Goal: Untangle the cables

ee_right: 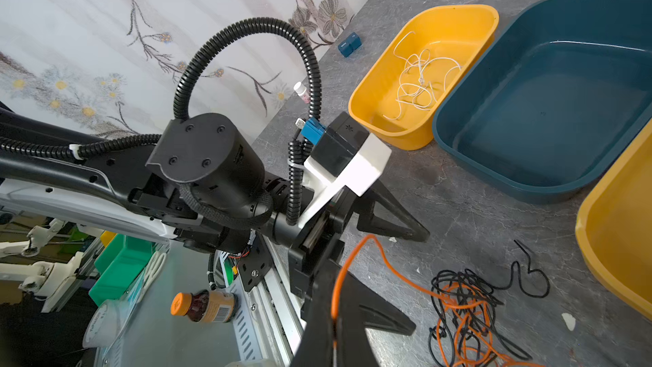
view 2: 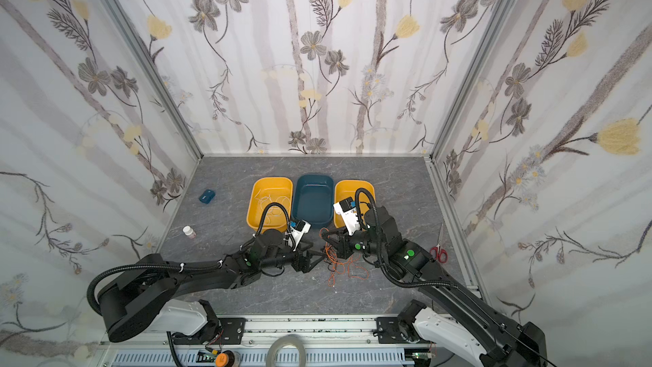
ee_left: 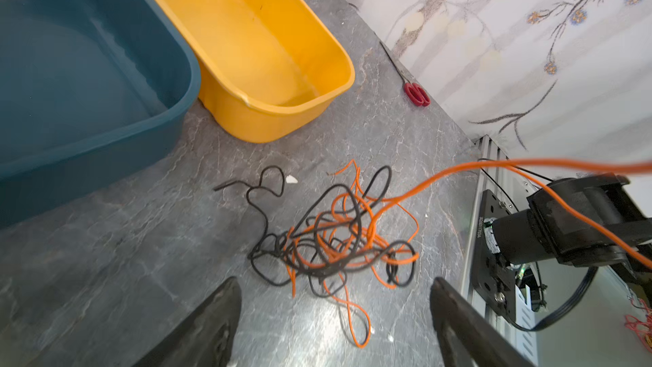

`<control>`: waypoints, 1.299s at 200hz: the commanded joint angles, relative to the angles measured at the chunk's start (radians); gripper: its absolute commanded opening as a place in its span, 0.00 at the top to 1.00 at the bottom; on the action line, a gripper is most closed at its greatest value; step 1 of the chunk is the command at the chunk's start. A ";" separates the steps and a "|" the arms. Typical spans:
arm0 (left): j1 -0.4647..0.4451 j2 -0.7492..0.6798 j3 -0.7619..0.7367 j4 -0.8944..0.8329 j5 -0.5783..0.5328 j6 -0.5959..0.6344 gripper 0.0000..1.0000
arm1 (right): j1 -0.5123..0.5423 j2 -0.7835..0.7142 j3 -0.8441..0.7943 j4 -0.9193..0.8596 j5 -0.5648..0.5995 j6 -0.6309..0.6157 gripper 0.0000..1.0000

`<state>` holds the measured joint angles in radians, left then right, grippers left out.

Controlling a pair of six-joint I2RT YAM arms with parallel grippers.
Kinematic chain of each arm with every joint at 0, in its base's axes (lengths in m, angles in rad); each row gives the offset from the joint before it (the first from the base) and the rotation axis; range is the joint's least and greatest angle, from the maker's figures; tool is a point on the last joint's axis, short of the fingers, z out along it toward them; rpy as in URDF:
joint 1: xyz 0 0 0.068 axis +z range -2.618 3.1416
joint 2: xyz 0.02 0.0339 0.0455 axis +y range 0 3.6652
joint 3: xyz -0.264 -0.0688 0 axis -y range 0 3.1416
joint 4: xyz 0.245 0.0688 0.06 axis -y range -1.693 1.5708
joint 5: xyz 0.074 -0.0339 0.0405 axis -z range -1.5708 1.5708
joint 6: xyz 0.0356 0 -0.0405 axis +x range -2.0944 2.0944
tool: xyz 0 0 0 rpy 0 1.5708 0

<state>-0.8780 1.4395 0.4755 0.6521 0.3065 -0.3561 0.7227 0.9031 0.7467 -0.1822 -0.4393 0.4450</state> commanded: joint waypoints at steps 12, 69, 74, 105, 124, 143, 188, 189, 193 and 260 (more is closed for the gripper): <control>-0.006 0.101 0.053 0.208 -0.031 0.033 0.19 | 0.000 -0.011 -0.009 0.058 -0.023 0.027 1.00; -0.007 0.249 0.121 0.204 0.016 0.022 0.39 | -0.003 -0.042 -0.018 0.040 0.003 0.023 1.00; -0.009 0.253 0.123 0.196 0.016 0.022 0.41 | -0.005 -0.045 -0.016 0.040 0.006 0.021 1.00; -0.018 0.256 0.131 0.141 -0.019 0.034 0.53 | -0.009 -0.056 -0.001 0.043 -0.001 0.023 1.00; -0.018 0.255 0.136 0.127 -0.020 0.035 0.59 | -0.010 -0.066 0.008 0.040 -0.007 0.023 1.00; -0.018 0.256 0.148 0.094 -0.016 0.037 0.62 | -0.015 -0.080 0.023 0.031 -0.012 0.024 1.00; -0.018 0.258 0.159 0.051 -0.029 0.031 0.65 | -0.043 -0.141 0.064 0.029 -0.038 0.047 1.00; -0.019 0.258 0.158 0.051 -0.029 0.030 0.65 | -0.044 -0.142 0.065 0.029 -0.038 0.048 1.00; -0.018 0.257 0.159 0.046 -0.029 0.029 0.65 | -0.048 -0.147 0.070 0.027 -0.038 0.050 1.00; -0.015 0.226 0.158 -0.024 -0.041 0.032 0.68 | -0.154 -0.217 0.162 -0.056 -0.014 0.046 1.00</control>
<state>-0.8967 1.6814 0.6300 0.6674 0.2810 -0.3359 0.6003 0.7082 0.8715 -0.2180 -0.4610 0.4892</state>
